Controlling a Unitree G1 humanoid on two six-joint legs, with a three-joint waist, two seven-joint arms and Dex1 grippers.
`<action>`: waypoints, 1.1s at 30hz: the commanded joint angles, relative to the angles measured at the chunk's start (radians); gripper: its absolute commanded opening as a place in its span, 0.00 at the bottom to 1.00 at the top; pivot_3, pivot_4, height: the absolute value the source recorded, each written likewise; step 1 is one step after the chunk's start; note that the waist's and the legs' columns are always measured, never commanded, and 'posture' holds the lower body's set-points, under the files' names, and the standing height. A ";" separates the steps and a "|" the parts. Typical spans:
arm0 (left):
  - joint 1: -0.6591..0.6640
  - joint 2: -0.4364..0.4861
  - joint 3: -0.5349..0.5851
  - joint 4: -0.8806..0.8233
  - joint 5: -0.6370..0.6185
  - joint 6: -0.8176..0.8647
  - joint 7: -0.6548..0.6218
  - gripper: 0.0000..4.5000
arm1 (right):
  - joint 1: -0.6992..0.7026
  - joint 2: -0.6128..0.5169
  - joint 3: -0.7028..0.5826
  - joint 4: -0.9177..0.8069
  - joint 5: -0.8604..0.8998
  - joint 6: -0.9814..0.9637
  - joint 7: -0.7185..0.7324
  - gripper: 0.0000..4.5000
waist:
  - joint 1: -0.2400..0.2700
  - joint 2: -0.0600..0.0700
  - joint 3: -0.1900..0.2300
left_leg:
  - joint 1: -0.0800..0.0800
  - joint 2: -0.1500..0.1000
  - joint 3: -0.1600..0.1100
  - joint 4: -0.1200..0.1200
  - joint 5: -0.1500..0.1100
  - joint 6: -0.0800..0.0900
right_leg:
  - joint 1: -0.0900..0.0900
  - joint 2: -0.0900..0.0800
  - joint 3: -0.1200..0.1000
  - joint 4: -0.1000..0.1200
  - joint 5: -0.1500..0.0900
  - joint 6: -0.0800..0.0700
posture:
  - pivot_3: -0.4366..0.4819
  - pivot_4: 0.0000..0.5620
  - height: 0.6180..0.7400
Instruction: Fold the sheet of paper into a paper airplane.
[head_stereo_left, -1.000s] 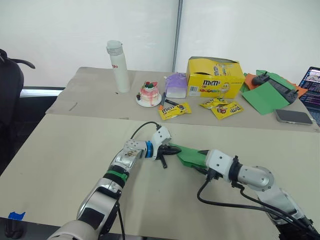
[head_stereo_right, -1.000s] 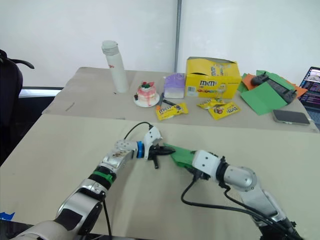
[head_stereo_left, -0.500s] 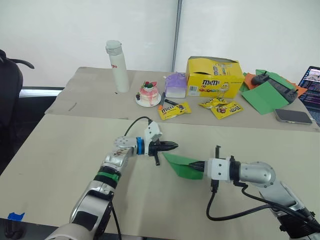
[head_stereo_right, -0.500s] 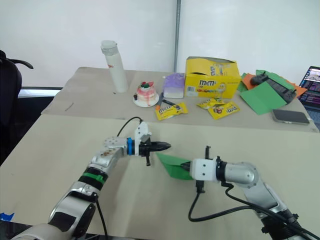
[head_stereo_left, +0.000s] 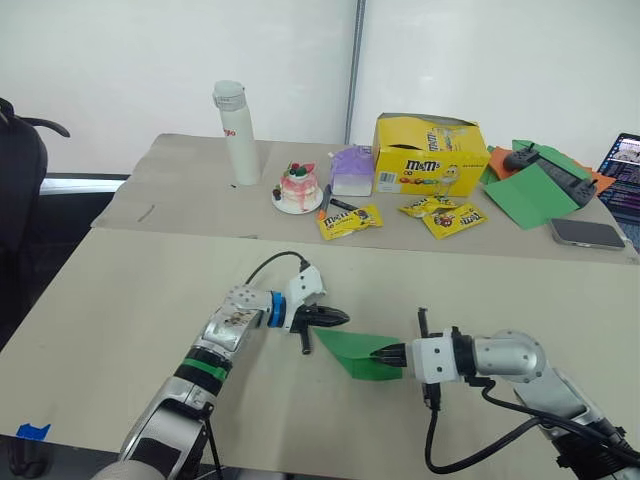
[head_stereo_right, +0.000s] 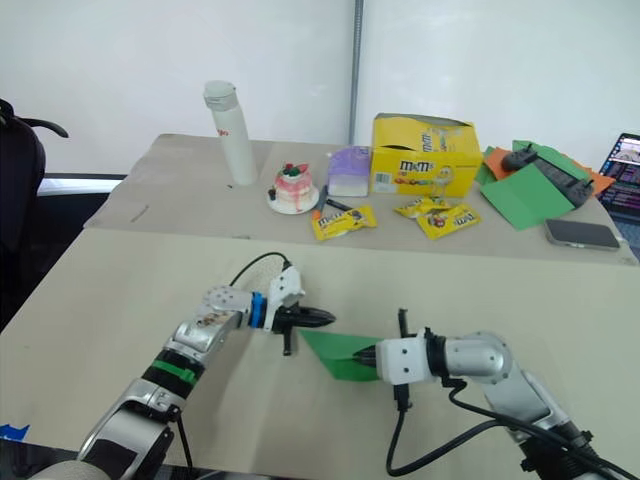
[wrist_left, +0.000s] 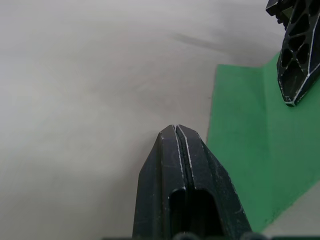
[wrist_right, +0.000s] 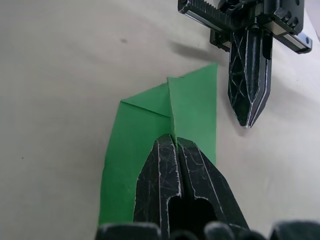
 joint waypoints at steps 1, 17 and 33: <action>-0.008 0.007 -0.023 -0.009 0.016 -0.003 -0.010 0.00 | -0.004 0.003 -0.007 -0.018 0.022 0.039 0.007 0.00 | 0.000 0.000 0.000 | 0.000 0.000 0.000 0.000 0.000 0.000 | 0.000 0.000 0.000 0.000 0.000 0.000 | 0.48 0.27 1.00; 0.047 0.006 -0.019 -0.073 -0.014 0.046 0.008 0.00 | -0.009 0.009 -0.002 -0.033 0.062 0.142 0.053 0.00 | 0.001 0.000 0.000 | 0.000 0.000 0.000 0.000 0.000 0.000 | 0.000 0.000 0.000 0.000 0.000 0.000 | 0.48 0.27 1.00; 0.105 0.022 -0.038 -0.084 0.026 0.029 0.068 0.00 | -0.132 0.063 0.005 -0.049 0.298 0.633 0.166 0.00 | 0.000 0.000 0.000 | 0.002 0.001 0.000 0.000 0.000 0.000 | 0.002 0.000 0.000 0.001 0.000 0.000 | 0.48 0.27 1.00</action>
